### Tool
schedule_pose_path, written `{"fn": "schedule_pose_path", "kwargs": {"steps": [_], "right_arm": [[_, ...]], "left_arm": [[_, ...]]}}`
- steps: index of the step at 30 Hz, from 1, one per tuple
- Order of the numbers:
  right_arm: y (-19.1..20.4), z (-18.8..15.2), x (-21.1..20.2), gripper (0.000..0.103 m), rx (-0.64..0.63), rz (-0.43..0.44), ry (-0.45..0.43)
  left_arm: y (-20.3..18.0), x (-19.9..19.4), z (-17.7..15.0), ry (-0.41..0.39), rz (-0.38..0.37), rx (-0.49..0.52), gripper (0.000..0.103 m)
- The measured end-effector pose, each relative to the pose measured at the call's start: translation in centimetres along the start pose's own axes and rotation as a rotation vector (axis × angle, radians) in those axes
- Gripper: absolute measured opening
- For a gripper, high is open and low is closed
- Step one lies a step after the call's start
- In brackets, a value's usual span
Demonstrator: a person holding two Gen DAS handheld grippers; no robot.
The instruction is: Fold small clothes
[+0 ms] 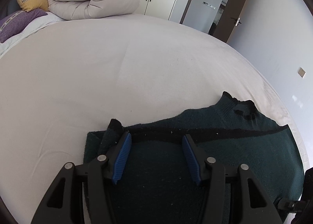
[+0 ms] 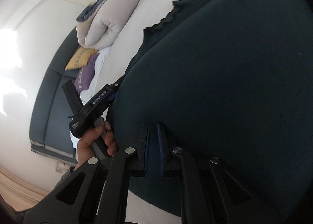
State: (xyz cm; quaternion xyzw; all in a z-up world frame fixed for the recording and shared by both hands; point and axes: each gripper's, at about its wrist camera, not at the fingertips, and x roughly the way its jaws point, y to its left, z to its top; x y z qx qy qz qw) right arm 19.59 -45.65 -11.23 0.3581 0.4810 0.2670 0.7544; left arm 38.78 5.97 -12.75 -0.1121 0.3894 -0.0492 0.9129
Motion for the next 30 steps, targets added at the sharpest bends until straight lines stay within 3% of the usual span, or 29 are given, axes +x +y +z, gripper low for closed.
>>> {"fn": "schedule_pose_path", "kwargs": {"steps": [6,10,13,17,21,24,25,27,30], "right_arm": [[-5.4,0.9,-6.9,0.007,0.155,-0.01,-0.211],[-7.6,0.4,-12.1,0.007,0.211,-0.115,-0.349],[-8.4,0.1,-14.8,0.008,0.269,-0.135,-0.409],[-4.7,-0.4,-12.1,0.008,0.162,-0.124,-0.298],[-0.8,-0.8,-8.1,0.008,0.031,-0.046,-0.158],[0.8,-0.5,-3.0,0.008,0.001,0.009,-0.016],[0.7,-0.5,-1.7,0.008,0.004,-0.019,0.016],[0.4,-0.9,-0.3,0.008,-0.027,-0.123,0.031],[-2.0,-1.1,-1.9,0.008,0.067,-0.059,-0.031]], "left_arm": [[0.1,0.1,-0.1,-0.001,-0.002,-0.001,0.056],[0.1,0.1,-0.1,-0.001,-0.002,-0.001,0.056],[0.1,0.0,0.0,0.008,-0.001,-0.003,0.056],[-1.8,-3.3,-0.4,0.02,0.069,0.044,0.057],[-4.5,-8.0,-4.5,0.025,-0.054,0.068,0.062],[-4.8,-8.1,-7.6,0.09,-0.044,0.097,0.063],[-4.1,-8.3,-8.4,0.09,-0.041,0.086,0.063],[-2.6,-9.1,-8.9,0.08,-0.053,0.064,0.06],[-0.1,-10.3,-8.9,0.076,-0.058,0.01,0.059]]}}
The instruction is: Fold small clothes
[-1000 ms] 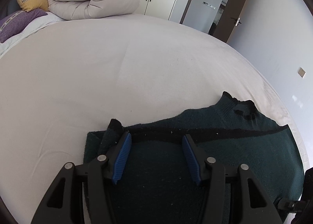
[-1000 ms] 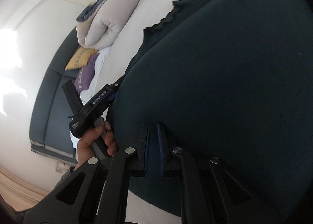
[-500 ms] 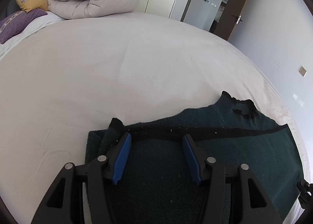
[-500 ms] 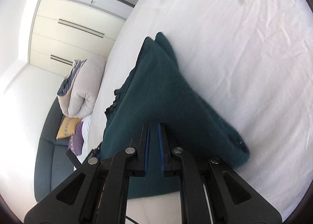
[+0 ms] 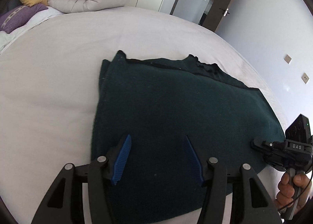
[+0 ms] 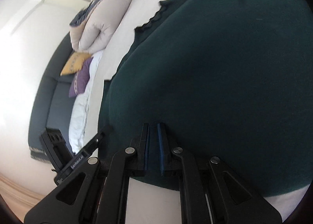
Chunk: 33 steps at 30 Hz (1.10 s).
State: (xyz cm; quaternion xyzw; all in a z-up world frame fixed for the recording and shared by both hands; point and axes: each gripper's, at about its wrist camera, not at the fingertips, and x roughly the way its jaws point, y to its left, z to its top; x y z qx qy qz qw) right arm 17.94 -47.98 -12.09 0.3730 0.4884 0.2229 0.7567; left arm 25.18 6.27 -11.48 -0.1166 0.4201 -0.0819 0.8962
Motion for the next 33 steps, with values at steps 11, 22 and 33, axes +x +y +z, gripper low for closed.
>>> {"fn": "schedule_pose_path", "kwargs": {"steps": [11,22,33], "right_arm": [[-5.0,-2.2,-14.7,0.082,0.103,-0.067,-0.322],[3.2,-2.6,-13.0,0.08,-0.076,0.098,-0.181],[6.5,-1.1,-8.0,0.08,-0.103,0.142,-0.077]], "left_arm": [[6.0,-6.6,-1.0,-0.118,-0.036,-0.238,0.089],[8.2,-0.6,-0.3,0.174,-0.295,-0.413,0.069],[8.9,1.9,-0.3,0.339,-0.489,-0.588,0.042]]}}
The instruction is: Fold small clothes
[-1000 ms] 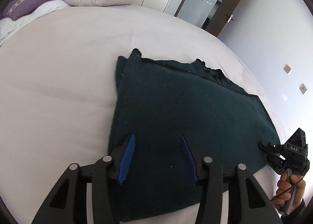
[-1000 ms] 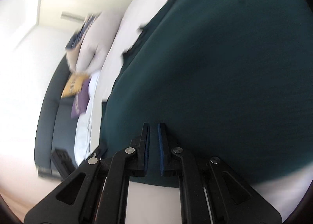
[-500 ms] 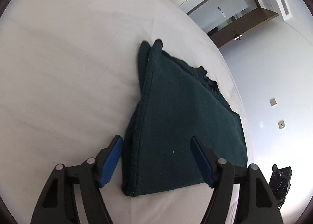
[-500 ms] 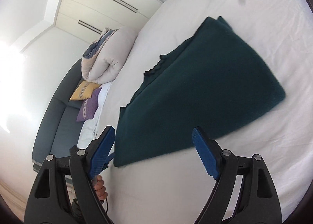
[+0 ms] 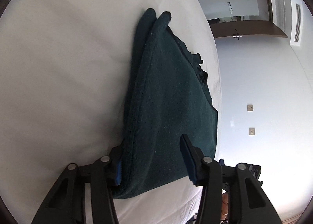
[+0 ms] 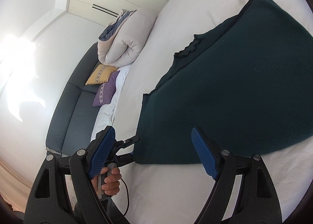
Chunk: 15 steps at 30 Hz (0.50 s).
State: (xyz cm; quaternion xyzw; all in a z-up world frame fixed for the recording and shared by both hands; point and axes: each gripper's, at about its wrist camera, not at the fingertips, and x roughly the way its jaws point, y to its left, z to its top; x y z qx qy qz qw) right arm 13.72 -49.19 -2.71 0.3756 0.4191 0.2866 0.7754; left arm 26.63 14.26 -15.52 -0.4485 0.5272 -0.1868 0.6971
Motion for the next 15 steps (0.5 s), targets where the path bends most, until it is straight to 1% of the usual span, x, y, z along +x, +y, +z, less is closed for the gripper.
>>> {"fn": "schedule_pose_path", "kwargs": {"steps": [2,3,6,10,13,15], "right_arm": [[0.6,0.7,1.5,0.08,-0.007,-0.002,0.026],[0.8,1.0,2.3,0.08,-0.008,-0.004,0.038],[1.1,2.3,5.0,0.08,0.0,-0.011,0.073],[1.4,3.5,9.6,0.08,0.008,-0.024,0.134],[1.7,4.0,12.8,0.08,-0.002,-0.017,0.175],[1.2,4.5,14.9,0.08,0.02,-0.018,0.205]], "left_arm": [[0.7,0.1,-0.1,-0.006,-0.019,-0.026,0.02],[1.0,0.1,-0.2,-0.011,-0.03,-0.037,0.017],[1.4,-0.2,-0.3,-0.041,-0.076,-0.057,0.017],[1.3,-0.7,-0.3,-0.08,-0.108,-0.055,0.016],[1.2,-0.8,-0.2,-0.089,-0.109,-0.046,0.015],[1.0,-0.9,-0.2,-0.097,-0.1,-0.029,0.015]]}}
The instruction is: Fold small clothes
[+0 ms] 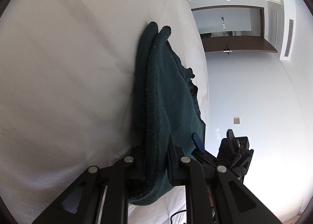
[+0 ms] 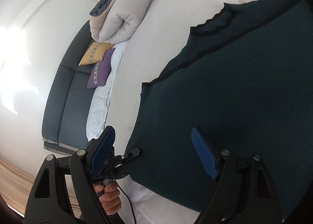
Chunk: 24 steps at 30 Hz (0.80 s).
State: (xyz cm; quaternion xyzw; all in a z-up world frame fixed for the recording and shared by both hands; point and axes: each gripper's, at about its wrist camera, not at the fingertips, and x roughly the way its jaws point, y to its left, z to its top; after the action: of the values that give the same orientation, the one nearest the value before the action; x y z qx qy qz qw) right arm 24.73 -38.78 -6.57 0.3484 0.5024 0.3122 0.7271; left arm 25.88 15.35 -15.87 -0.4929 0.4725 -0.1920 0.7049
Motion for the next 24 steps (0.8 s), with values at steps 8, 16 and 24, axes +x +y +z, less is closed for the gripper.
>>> {"fn": "schedule_pose_path", "kwargs": {"steps": [8,16,24], "right_arm": [[-2.7,1.2,3.6,0.08,0.036,0.014,0.075],[-3.6,4.1,-2.7,0.08,0.148,0.175,0.006],[-10.6,6.4,-7.1,0.08,0.311,0.289,0.006]], "left_arm": [[-4.8,-0.2,-0.3,-0.039,0.033,0.116,0.015],[-17.3,5.7,-2.9,0.009,0.089,0.394,0.015],[-24.6,19.5,-10.2,0.167,0.138,0.624,0.015]]}}
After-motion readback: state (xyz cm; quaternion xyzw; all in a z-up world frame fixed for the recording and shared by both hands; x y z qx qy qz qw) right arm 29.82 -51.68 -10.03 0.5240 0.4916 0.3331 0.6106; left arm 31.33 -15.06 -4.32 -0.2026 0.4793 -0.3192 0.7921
